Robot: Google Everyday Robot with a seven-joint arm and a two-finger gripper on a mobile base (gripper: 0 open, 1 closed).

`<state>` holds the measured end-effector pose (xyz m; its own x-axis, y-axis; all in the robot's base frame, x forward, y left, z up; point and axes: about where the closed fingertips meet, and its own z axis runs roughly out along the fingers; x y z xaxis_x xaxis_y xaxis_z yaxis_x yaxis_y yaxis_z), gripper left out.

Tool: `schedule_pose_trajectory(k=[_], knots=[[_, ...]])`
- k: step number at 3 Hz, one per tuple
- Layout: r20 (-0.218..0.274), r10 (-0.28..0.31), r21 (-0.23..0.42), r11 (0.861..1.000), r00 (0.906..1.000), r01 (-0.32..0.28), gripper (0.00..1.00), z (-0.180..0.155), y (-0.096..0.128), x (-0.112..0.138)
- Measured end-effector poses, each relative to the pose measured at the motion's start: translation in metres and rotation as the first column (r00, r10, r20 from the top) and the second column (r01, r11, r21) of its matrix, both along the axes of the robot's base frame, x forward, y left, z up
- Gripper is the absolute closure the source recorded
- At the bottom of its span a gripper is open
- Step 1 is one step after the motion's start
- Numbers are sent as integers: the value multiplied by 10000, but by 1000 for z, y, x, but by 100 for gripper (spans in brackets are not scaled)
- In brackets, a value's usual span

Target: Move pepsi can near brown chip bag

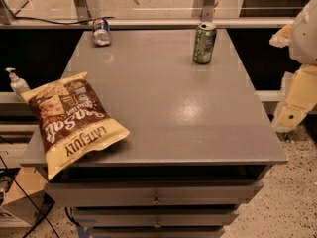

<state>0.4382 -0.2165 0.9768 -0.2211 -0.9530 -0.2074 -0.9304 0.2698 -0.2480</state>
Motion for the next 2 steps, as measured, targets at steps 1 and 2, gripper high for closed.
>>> schedule_pose_trajectory(k=[1, 2], knots=[[0, 0, 0, 10000, 10000, 0, 0, 0, 0, 0], [102, 191, 292, 9994, 9998, -194, 0, 2, 5, 2]])
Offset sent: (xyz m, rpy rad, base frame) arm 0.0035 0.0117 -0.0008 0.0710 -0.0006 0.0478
